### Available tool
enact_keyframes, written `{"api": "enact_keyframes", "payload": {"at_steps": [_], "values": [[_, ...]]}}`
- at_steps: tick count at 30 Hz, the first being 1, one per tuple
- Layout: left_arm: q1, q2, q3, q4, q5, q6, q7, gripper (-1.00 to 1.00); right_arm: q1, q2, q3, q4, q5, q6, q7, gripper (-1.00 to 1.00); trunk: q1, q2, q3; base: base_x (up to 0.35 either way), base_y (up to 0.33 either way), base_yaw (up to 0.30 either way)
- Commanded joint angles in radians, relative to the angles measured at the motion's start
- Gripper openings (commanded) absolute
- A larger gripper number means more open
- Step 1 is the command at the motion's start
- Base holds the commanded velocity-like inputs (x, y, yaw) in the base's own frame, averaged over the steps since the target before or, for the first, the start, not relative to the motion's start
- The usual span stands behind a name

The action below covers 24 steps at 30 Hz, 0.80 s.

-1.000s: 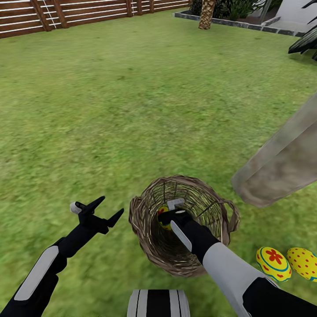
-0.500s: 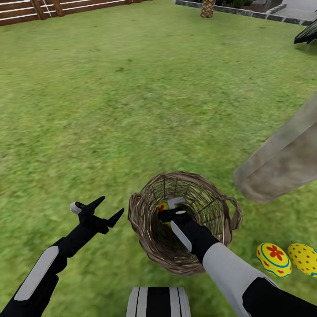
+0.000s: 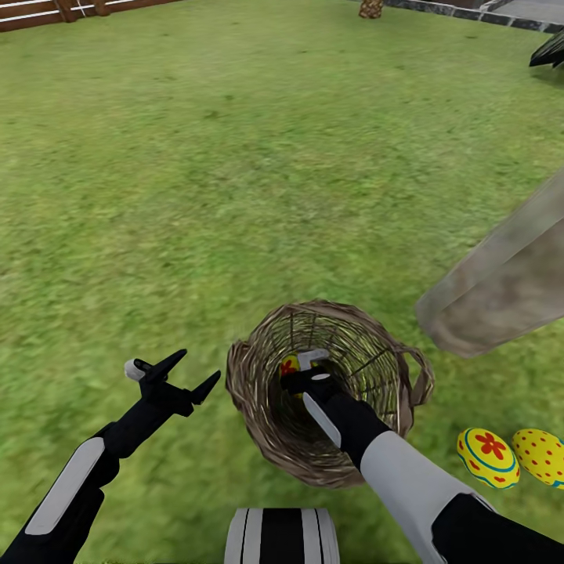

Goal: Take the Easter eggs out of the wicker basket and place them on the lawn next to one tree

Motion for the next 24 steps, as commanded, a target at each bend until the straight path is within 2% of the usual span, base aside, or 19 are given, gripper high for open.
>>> {"api": "enact_keyframes", "payload": {"at_steps": [1, 6, 10, 11, 24], "values": [[-0.001, 0.001, -0.001, 0.001, 0.002, 0.003, -0.004, 1.00, 0.000, -0.001, 0.007, 0.006, -0.039, -0.002, -0.008, 1.00, 0.000, 0.000, -0.001, 0.000, 0.000, 0.000], [-0.001, 0.001, -0.001, 0.001, 0.001, 0.003, -0.003, 1.00, 0.000, -0.001, 0.005, 0.003, -0.039, -0.002, -0.007, 1.00, 0.001, -0.001, -0.012, 0.000, 0.000, 0.000], [-0.001, 0.001, -0.001, 0.001, 0.002, 0.003, -0.004, 1.00, 0.000, -0.001, 0.005, 0.004, -0.040, -0.001, -0.007, 1.00, 0.001, -0.001, -0.012, 0.000, 0.000, 0.000], [-0.001, 0.001, -0.001, 0.001, 0.002, 0.003, -0.004, 1.00, 0.000, -0.001, 0.005, 0.005, -0.040, -0.001, -0.007, -1.00, 0.001, -0.001, -0.012, 0.000, 0.000, 0.000], [-0.001, 0.001, -0.001, 0.001, 0.002, 0.003, -0.005, 1.00, 0.000, -0.001, 0.005, 0.009, -0.040, -0.001, -0.003, -1.00, 0.002, -0.001, -0.020, 0.000, 0.000, 0.000]]}}
